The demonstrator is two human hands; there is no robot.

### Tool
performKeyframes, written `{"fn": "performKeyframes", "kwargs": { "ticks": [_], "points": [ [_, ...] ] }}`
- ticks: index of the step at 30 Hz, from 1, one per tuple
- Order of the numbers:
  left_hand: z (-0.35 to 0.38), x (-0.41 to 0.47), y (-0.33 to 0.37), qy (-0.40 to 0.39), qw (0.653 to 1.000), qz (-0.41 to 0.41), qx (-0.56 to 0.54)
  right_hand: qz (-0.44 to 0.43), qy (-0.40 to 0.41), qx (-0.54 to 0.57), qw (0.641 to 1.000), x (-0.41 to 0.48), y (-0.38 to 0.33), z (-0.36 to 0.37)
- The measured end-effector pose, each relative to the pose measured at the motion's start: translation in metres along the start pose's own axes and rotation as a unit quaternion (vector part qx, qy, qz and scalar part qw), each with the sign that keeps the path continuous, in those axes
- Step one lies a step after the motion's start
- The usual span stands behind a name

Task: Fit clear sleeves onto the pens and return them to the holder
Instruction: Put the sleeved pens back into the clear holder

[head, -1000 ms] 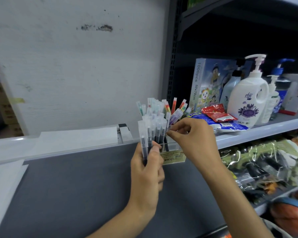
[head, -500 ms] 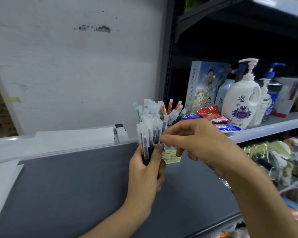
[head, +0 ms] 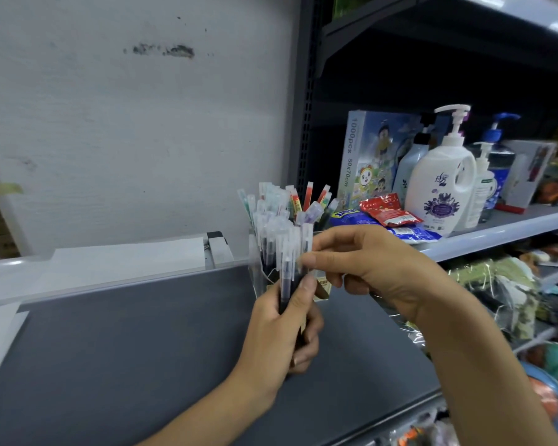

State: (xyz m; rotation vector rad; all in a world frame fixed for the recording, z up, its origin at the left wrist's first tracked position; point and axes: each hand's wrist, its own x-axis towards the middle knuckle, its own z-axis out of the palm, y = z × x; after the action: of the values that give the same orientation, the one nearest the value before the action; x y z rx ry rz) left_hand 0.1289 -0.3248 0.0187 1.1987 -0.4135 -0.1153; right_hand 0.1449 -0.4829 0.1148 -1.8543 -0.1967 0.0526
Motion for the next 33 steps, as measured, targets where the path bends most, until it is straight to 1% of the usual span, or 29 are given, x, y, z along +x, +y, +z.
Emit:
{"fn": "performKeyframes", "kwargs": {
  "ticks": [2, 3, 5, 7, 8, 11, 13, 16, 21, 26, 30, 33],
  "points": [
    [0.0, -0.001, 0.0, 0.01, 1.0, 0.0, 0.004, -0.015, 0.029, 0.022, 0.999, 0.0, 0.0, -0.005],
    [0.0, -0.001, -0.001, 0.022, 1.0, 0.0, 0.009, -0.026, 0.059, 0.03, 0.997, -0.001, -0.001, -0.007],
    [0.0, -0.001, 0.0, 0.054, 0.998, 0.005, 0.03, -0.057, 0.146, 0.053, 0.986, -0.004, -0.005, -0.013],
    [0.0, -0.002, 0.001, 0.089, 0.994, 0.021, 0.054, -0.109, 0.234, 0.069, 0.964, -0.009, -0.011, -0.018],
    [0.0, -0.003, 0.001, 0.108, 0.991, 0.035, 0.066, -0.143, 0.269, 0.06, 0.951, -0.011, -0.013, -0.02],
    [0.001, -0.004, 0.001, 0.154, 0.983, 0.071, 0.075, -0.227, 0.325, 0.005, 0.918, -0.015, -0.018, -0.017],
    [0.002, -0.004, 0.001, 0.172, 0.98, 0.076, 0.068, -0.25, 0.334, -0.01, 0.909, -0.013, -0.017, -0.011],
    [0.002, -0.004, 0.002, 0.187, 0.978, 0.07, 0.059, -0.247, 0.33, -0.045, 0.91, -0.004, -0.011, 0.0],
    [0.0, -0.002, 0.002, 0.204, 0.975, 0.066, 0.057, -0.238, 0.287, -0.11, 0.921, 0.017, 0.01, 0.015],
    [0.0, 0.0, 0.002, 0.212, 0.974, 0.063, 0.056, -0.205, 0.263, -0.193, 0.923, 0.031, 0.027, 0.024],
    [0.001, 0.0, 0.002, 0.216, 0.973, 0.058, 0.047, -0.163, 0.282, -0.239, 0.915, 0.036, 0.033, 0.028],
    [0.001, 0.001, 0.003, 0.219, 0.973, 0.057, 0.047, -0.124, 0.288, -0.241, 0.919, 0.037, 0.034, 0.031]
  ]
}}
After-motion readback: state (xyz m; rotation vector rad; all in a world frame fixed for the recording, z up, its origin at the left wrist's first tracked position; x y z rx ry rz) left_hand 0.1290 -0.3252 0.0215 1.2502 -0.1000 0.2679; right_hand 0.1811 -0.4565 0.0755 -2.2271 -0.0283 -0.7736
